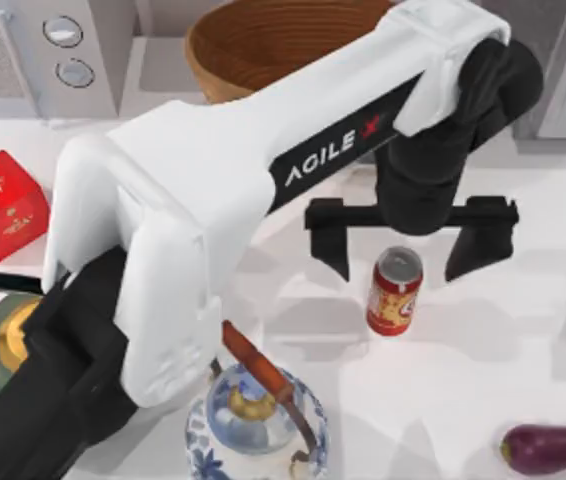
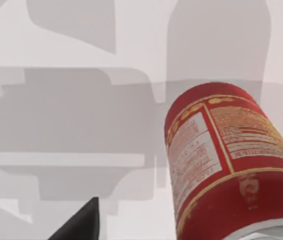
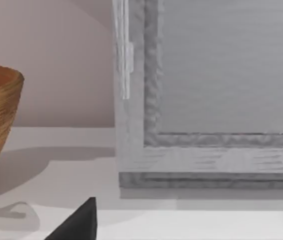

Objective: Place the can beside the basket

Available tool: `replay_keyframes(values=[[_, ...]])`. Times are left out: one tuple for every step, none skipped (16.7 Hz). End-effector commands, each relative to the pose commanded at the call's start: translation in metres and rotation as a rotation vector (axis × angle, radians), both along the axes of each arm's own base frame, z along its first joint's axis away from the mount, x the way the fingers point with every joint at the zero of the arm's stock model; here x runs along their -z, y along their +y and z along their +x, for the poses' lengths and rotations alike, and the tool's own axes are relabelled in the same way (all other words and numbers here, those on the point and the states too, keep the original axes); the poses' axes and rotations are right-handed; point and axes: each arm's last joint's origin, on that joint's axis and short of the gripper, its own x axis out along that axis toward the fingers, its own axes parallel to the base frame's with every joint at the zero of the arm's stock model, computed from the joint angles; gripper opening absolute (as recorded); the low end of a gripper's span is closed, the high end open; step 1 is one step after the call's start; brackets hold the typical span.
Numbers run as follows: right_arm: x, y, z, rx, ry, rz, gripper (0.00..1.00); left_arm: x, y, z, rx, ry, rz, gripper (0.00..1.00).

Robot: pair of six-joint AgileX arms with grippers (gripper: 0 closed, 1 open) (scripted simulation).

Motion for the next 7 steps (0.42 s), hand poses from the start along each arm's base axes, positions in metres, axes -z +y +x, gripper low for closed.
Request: replay_keyframes(values=[[0.000, 0.000, 0.000, 0.000, 0.000, 0.000, 1.00, -0.007, -0.001, 0.000, 0.002, -0.004, -0.005, 1.00], [0.000, 0.000, 0.000, 0.000, 0.000, 0.000, 1.00, -0.014, -0.001, 0.000, 0.003, -0.008, -0.011, 1.00], [0.000, 0.000, 0.000, 0.000, 0.000, 0.000, 1.00, -0.020, -0.001, -0.001, 0.004, -0.011, -0.014, 1.00], [0.000, 0.000, 0.000, 0.000, 0.000, 0.000, 1.00, -0.024, 0.000, -0.001, 0.006, -0.009, -0.013, 1.00], [0.000, 0.000, 0.000, 0.000, 0.000, 0.000, 1.00, -0.027, 0.001, -0.002, 0.007, -0.007, -0.011, 1.00], [0.000, 0.000, 0.000, 0.000, 0.000, 0.000, 1.00, -0.028, 0.001, -0.002, 0.008, -0.005, -0.009, 1.00], [0.000, 0.000, 0.000, 0.000, 0.000, 0.000, 1.00, -0.028, 0.001, -0.002, 0.008, -0.004, -0.008, 1.00]])
